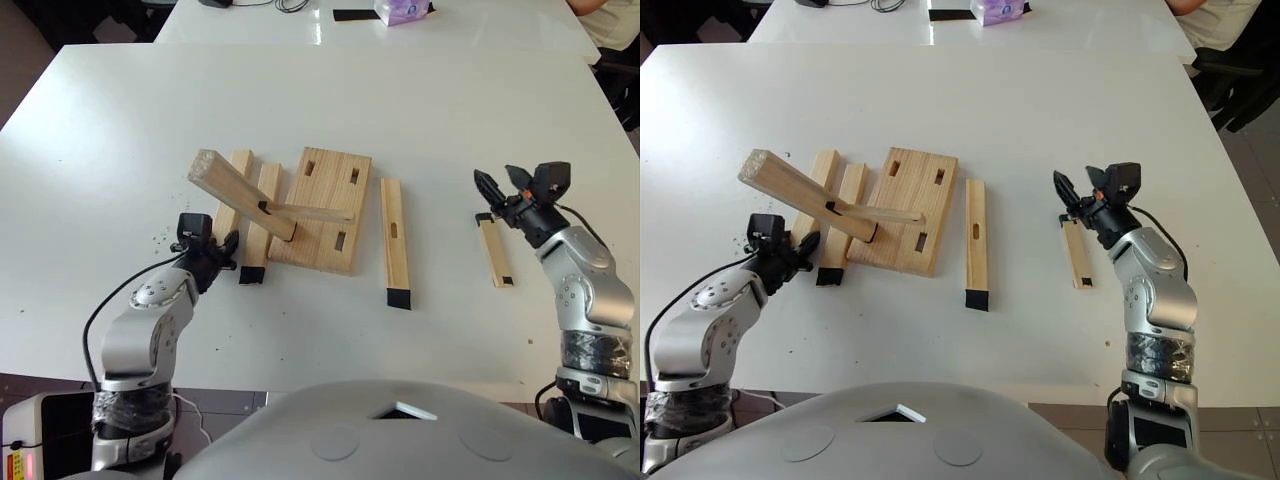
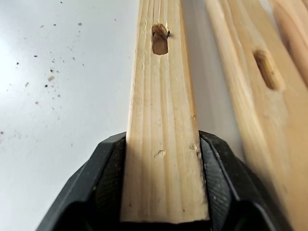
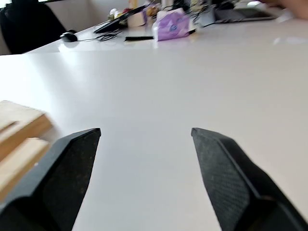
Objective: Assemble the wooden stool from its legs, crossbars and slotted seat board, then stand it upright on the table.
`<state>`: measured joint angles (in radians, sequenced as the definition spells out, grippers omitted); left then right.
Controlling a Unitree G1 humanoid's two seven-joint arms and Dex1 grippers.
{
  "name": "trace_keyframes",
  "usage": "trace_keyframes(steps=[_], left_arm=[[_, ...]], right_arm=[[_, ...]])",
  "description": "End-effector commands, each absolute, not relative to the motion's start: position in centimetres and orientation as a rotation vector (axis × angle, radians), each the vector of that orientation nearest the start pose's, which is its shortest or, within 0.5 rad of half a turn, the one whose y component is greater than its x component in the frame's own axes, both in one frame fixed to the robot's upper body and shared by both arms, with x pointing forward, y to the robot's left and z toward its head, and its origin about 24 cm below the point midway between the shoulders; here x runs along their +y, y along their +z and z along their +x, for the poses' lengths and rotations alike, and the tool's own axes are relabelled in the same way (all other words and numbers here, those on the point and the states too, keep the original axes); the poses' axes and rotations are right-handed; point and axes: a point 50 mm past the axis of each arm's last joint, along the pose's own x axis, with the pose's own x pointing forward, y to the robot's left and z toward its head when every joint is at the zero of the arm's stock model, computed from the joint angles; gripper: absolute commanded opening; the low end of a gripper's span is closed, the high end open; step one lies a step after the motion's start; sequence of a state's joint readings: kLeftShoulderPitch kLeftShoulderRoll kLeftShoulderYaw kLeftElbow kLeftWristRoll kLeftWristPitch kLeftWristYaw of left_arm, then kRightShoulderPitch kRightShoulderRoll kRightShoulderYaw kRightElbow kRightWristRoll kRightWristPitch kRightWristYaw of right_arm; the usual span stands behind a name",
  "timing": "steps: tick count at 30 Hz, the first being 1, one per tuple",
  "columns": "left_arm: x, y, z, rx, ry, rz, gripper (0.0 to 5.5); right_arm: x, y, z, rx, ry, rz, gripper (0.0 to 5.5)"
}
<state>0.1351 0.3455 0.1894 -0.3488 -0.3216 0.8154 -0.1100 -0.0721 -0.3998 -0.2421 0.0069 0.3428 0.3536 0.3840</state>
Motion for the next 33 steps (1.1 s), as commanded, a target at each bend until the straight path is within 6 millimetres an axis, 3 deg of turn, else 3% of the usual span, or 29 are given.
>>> trace_keyframes(steps=[1,4,7,8,12,15,19,22,28,33], left_arm=[[27.1,8.0,26.9,0.333,0.224,-0.084,2.02],[29.1,14.1,30.1,0.099,0.282,-0.115,2.02],[29.3,21.3,31.4,-0.16,0.229,-0.172,2.02],[28.9,23.3,31.5,-0.236,0.181,-0.192,2.02],[24.4,30.9,30.6,-0.526,-0.138,-0.184,2.02],[20.8,35.0,28.4,-0.69,-0.4,-0.219,2.02],[17.0,36.1,25.2,-0.742,-0.754,-0.285,2.02],[14.7,34.2,23.3,-0.691,-0.967,-0.3,2.02],[14.1,29.9,21.1,-0.551,-1.179,-0.316,2.02],[14.8,28.6,20.9,-0.526,-1.234,-0.328,2.02]], right_arm=[[-25.6,8.5,29.6,0.19,0.091,-0.035,3.49],[-24.3,11.0,32.3,0.156,0.121,-0.184,3.49],[-22.0,14.4,34.6,0.019,0.159,-0.397,3.49],[-21.2,15.5,35.2,-0.026,0.181,-0.403,3.49],[-17.8,20.4,36.3,-0.352,0.234,-0.769,3.49],[-16.3,24.0,36.5,-0.528,0.24,-0.738,3.49],[-14.8,28.3,35.9,-0.593,0.352,-0.299,3.49],[-14.3,30.5,34.1,-0.599,0.654,0.056,3.49],[-14.8,30.1,30.5,-0.351,1.172,0.219,3.49],[-14.8,32.2,28.1,-0.348,1.446,0.197,3.49]])
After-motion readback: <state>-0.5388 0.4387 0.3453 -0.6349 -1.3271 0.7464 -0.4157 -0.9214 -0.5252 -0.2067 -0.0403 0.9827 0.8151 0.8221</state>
